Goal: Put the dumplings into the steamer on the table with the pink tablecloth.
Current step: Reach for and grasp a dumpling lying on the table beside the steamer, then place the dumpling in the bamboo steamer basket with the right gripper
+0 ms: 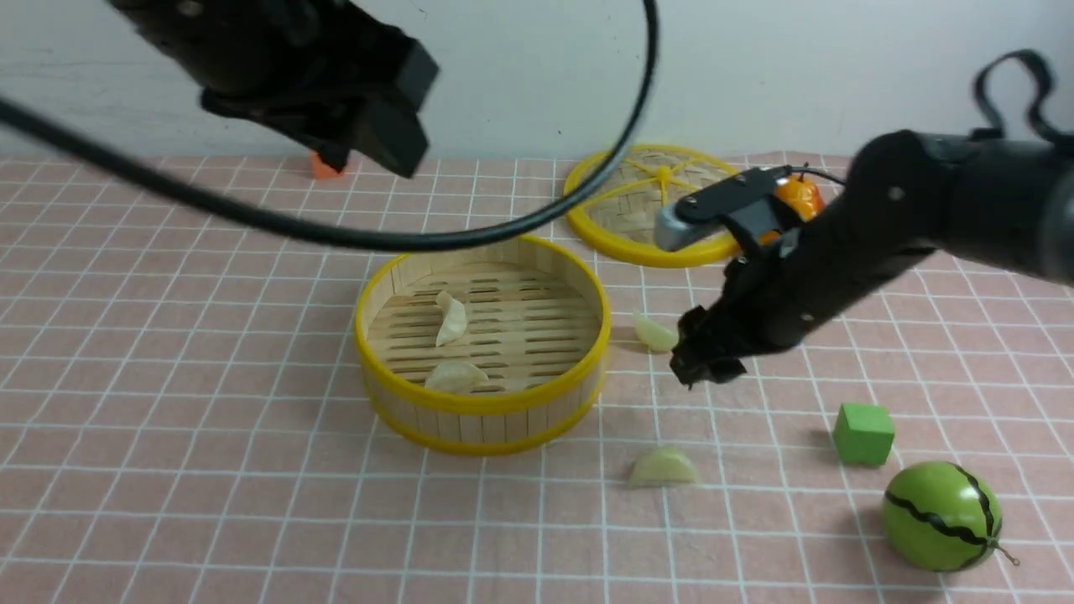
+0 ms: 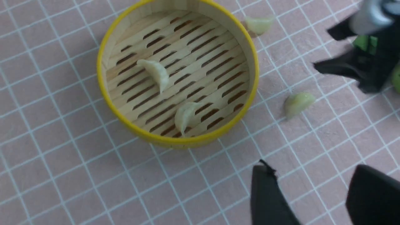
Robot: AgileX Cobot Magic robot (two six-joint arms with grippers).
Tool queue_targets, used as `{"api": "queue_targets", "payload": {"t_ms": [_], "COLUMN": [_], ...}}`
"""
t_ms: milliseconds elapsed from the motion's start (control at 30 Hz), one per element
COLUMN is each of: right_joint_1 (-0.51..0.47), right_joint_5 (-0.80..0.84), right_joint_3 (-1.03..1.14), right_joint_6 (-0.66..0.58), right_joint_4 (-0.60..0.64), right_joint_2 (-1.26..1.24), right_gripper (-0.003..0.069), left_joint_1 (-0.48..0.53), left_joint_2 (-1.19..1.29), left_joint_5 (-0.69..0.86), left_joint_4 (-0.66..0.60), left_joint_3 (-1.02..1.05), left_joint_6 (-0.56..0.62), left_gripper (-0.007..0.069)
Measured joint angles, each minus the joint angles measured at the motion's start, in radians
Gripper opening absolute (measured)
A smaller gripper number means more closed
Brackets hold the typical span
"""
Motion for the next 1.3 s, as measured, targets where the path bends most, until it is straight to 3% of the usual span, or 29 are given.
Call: {"api": "queue_targets", "payload": {"t_ms": [100, 133, 167, 200, 300, 467, 667, 800, 1033, 1200, 1300], "right_joint_1": [0.0, 0.0, 0.0, 0.0, 0.0, -0.001, -0.001, 0.005, 0.074, 0.092, 0.098], "right_joint_5": [0.017, 0.017, 0.042, 0.056, 0.076, 0.085, 0.219, 0.248, 0.18, 0.072, 0.05], "right_joint_3": [-0.168, -0.18, -0.267, -0.316, -0.403, -0.479, -0.526, -0.608, -0.655, -0.649, -0.645], "right_joint_6": [0.0, 0.0, 0.0, -0.001, -0.002, -0.028, -0.085, -0.065, -0.133, -0.145, -0.184], "right_joint_4": [-0.03, -0.03, -0.043, -0.053, -0.08, -0.115, -0.124, 0.012, 0.256, 0.266, 0.271], "right_joint_2": [0.139, 0.148, 0.225, 0.264, 0.341, 0.417, 0.375, 0.283, 0.313, 0.422, 0.451], "right_gripper": [0.05, 0.05, 0.0491, 0.0482, 0.0451, 0.0242, 0.0235, 0.0235, 0.0235, 0.0235, 0.0307], "left_joint_1": [0.0, 0.0, 0.0, 0.0, 0.0, 0.0, 0.0, 0.0, 0.0, 0.0, 0.0], "left_joint_2": [-0.162, -0.174, -0.263, -0.314, -0.405, -0.5, -0.681, -0.924, -1.161, -1.167, -1.167], "left_joint_5": [-0.007, -0.009, -0.039, -0.061, -0.077, -0.009, -0.01, -0.136, -0.426, -0.526, -0.558], "left_joint_4": [0.025, 0.025, 0.045, 0.059, 0.086, 0.112, 0.127, 0.155, 0.192, 0.194, 0.201], "left_joint_3": [0.171, 0.171, 0.294, 0.365, 0.512, 0.765, 0.937, 1.095, 1.292, 1.336, 1.356], "left_joint_6": [-0.063, -0.068, -0.098, -0.111, -0.128, -0.141, -0.19, -0.21, -0.213, -0.213, -0.213], "left_gripper": [0.0083, 0.0071, -0.0003, -0.0014, -0.0014, -0.0014, -0.0014, -0.0014, -0.0014, -0.0014, -0.0014]}}
